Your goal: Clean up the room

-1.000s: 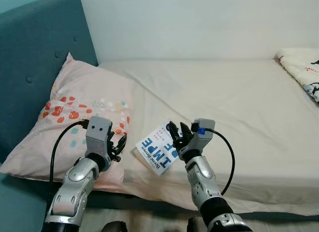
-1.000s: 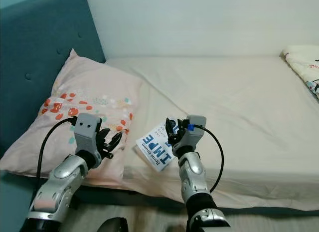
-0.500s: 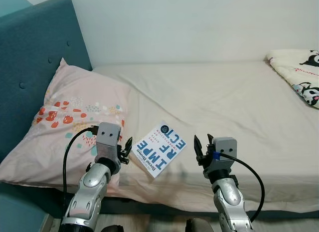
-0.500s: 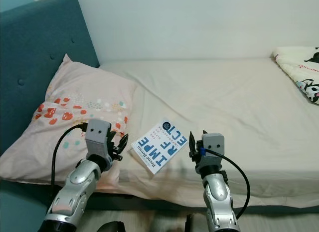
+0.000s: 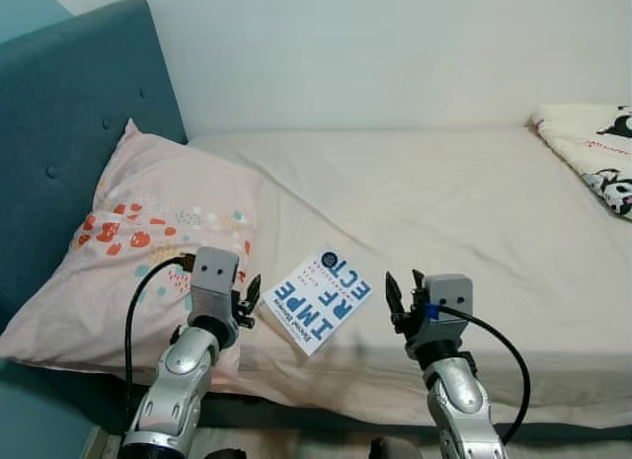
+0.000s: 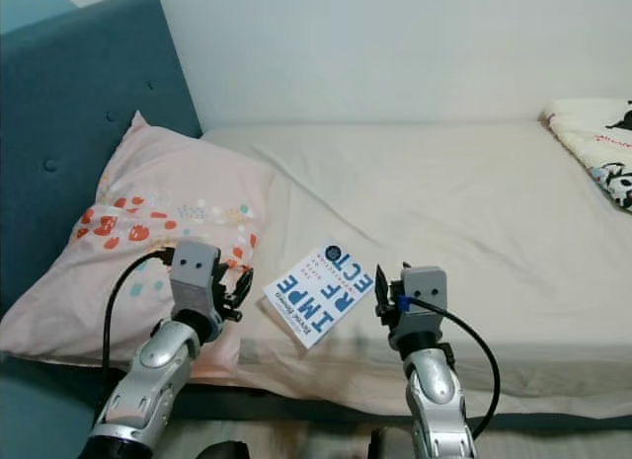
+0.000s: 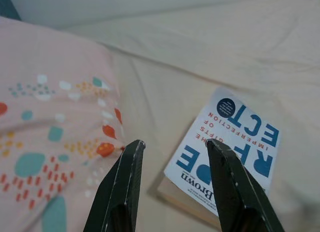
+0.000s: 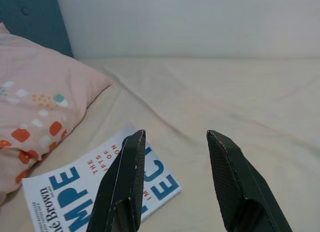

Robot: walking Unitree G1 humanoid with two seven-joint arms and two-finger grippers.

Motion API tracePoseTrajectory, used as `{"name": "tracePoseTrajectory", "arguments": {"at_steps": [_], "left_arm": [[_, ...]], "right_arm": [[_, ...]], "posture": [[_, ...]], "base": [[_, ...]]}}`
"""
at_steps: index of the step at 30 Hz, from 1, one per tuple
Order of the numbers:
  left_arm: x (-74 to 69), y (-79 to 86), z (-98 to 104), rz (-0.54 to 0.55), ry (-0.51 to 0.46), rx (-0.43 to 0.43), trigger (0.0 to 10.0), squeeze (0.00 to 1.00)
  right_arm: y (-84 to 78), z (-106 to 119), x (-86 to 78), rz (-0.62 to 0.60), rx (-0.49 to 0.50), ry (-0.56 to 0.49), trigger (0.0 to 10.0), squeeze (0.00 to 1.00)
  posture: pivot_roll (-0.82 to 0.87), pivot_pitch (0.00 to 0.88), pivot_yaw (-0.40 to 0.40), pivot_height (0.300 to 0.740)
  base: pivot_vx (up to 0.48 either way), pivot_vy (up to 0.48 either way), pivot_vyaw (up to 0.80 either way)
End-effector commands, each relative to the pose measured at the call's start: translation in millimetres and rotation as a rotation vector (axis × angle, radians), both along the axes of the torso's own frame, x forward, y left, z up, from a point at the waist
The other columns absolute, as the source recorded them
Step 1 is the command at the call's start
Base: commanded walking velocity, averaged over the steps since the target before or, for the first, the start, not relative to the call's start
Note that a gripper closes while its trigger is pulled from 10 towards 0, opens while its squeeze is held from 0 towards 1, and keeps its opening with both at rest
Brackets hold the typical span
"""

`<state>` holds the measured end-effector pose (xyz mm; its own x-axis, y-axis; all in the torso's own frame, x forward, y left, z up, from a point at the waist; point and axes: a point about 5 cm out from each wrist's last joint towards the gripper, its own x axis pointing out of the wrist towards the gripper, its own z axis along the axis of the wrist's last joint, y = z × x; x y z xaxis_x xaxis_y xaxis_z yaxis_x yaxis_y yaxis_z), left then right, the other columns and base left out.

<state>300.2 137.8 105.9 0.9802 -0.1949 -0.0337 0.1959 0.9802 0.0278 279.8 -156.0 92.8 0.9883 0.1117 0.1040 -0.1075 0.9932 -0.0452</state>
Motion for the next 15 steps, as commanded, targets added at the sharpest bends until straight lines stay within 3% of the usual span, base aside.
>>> {"name": "tracePoseTrajectory", "arguments": {"at_steps": [1, 15], "left_arm": [[1.1, 0.0, -1.0, -0.004, -0.004, 0.010, 10.0, 0.00], [2.1, 0.3, -0.4, -0.003, -0.009, 0.004, 10.0, 0.00]], "right_arm": [[1.5, 1.9, -0.4, 0.002, 0.008, 0.002, 10.0, 0.00], [1.8, 3.6, 1.0, 0.009, 0.008, 0.000, 10.0, 0.00]], "posture": [[-0.02, 0.003, 0.042, 0.664], [-0.01, 0.000, 0.038, 0.709]], "base": [[0.000, 0.000, 0.00], [0.000, 0.000, 0.00]]}}
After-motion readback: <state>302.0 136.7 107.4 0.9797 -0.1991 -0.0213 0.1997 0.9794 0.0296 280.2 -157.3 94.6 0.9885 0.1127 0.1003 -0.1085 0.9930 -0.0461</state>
